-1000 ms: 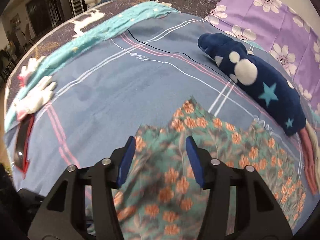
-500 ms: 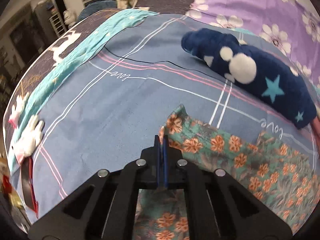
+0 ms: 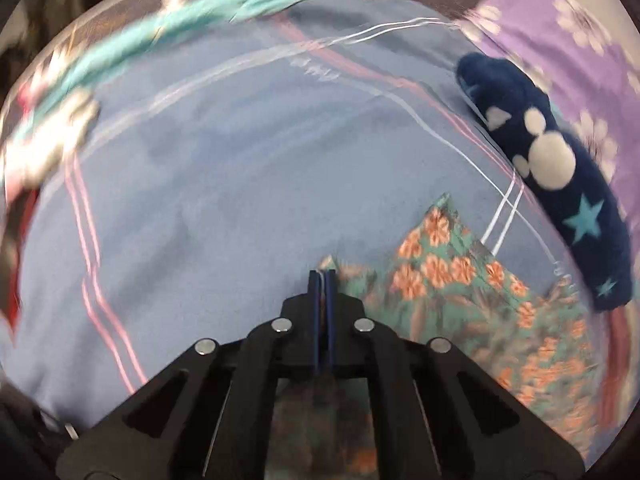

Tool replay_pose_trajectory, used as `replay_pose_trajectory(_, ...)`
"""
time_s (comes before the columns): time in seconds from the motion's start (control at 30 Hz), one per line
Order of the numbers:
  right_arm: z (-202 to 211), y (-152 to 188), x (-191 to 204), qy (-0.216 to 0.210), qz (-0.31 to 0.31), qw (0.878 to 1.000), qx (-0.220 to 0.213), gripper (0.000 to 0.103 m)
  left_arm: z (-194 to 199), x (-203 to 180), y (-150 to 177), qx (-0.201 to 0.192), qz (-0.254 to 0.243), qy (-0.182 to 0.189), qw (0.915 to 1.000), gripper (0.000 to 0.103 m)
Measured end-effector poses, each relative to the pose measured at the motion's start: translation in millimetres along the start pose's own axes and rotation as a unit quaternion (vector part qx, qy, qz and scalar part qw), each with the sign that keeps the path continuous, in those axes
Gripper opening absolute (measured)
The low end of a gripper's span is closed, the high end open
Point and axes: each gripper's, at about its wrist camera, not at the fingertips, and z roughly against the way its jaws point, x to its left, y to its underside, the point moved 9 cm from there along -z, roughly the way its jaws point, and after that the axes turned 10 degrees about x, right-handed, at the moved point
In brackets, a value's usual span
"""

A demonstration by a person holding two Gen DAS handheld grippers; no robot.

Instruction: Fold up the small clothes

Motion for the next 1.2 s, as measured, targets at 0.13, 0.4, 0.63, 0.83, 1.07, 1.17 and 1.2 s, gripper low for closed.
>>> replay_pose_trajectory(0.13, 17.8, 0.0, -13.8, -0.043, -0.046, 0.997, -0.033, 0.006, 4.4, 4.6, 5.7, 0.0, 0.004, -0.012, 0.9999, 0.004)
replay_pose_trajectory(0.4, 101.3, 99.1, -43.6, -0.002, -0.036, 0.993, -0.108, 0.052, 23.4, 17.1, 9.4, -0.019, 0.019, -0.031, 0.9992, 0.008)
replay_pose_trajectory(0.63, 90.9, 213.9, -23.2, -0.045, -0.048, 0.995, -0.069, 0.064, 43.4, 37.9, -22.6, -0.073, 0.082, -0.025, 0.9936, 0.026)
replay_pose_trajectory(0.83, 83.0, 248.8, -5.5, -0.016, -0.053, 0.996, -0.072, 0.071, -2.7, 19.7, -35.5, -0.017, 0.033, -0.062, 0.9974, 0.044)
replay_pose_trajectory(1.07, 92.8, 243.3, 15.0, 0.06, -0.003, 0.995, -0.076, 0.071, 4.9, 31.4, -31.5, -0.024, 0.053, -0.045, 0.9973, 0.045)
replay_pose_trajectory(1.17, 87.9, 232.7, 30.6, 0.09, 0.039, 0.992, -0.076, 0.071, 9.9, 33.3, -34.5, -0.032, 0.064, -0.023, 0.9972, 0.049)
replay_pose_trajectory(1.2, 84.8, 228.3, 39.8, 0.107, 0.056, 0.99, -0.076, 0.071, 10.1, 31.5, -38.0, -0.032, 0.064, -0.004, 0.9974, 0.051)
